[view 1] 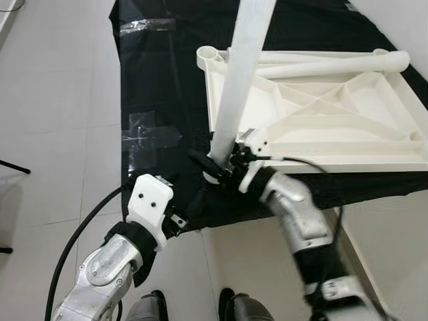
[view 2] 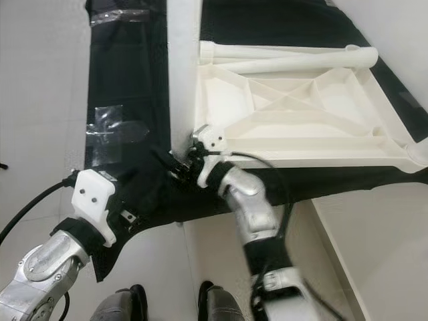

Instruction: Building children table

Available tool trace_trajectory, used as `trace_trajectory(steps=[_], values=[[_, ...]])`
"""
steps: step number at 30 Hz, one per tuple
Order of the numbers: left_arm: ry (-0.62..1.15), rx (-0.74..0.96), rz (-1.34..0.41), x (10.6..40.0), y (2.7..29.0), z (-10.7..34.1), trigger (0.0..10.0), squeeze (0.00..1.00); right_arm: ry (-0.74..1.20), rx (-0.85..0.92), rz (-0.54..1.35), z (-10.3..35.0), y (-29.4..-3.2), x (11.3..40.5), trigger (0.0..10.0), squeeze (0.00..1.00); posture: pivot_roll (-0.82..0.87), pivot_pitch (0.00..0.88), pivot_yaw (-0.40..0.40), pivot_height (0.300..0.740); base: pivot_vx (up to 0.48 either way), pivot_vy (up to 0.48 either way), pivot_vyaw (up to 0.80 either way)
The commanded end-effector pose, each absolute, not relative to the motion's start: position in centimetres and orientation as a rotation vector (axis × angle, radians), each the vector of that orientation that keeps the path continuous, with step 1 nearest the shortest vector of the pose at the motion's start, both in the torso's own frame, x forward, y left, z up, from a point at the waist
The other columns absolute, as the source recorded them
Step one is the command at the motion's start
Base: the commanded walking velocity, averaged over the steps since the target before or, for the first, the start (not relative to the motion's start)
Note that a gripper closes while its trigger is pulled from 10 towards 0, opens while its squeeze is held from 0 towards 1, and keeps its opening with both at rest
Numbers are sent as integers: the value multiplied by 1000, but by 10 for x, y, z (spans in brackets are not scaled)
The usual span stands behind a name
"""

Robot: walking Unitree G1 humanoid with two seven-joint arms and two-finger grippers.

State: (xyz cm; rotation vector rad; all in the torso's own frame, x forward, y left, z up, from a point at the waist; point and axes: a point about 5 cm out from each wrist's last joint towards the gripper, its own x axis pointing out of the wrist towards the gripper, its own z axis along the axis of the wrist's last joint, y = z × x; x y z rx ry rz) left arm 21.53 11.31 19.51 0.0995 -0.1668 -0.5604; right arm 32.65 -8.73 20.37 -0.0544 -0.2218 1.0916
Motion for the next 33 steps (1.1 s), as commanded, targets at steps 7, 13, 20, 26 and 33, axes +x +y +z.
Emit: trace_trajectory(steps=[7, 13, 20, 26, 33], values=[[-151, 83, -570, 215, 110, 189, 10000, 0, -188, -109, 1295, 212, -87, 335, 10000, 0, 93, 232, -91, 740, 0, 0, 0], [-151, 90, -562, 214, 111, 190, 10000, 0, -196, -73, 1303, 216, -86, 341, 0, 0, 105, 235, -91, 740, 0, 0, 0], [-144, 84, -570, 212, 110, 189, 10000, 0, -195, -61, 1206, 208, -90, 335, 0, 0, 91, 247, -91, 740, 0, 0, 0], [-150, 64, -574, 213, 109, 190, 10000, 0, -163, -117, 769, 188, -101, 335, 0, 0, 76, 255, -95, 740, 0, 0, 0], [-148, 64, -577, 213, 109, 190, 10000, 0, -106, -132, 467, 162, -95, 308, 0, 0, 72, 252, -88, 740, 0, 0, 0]])
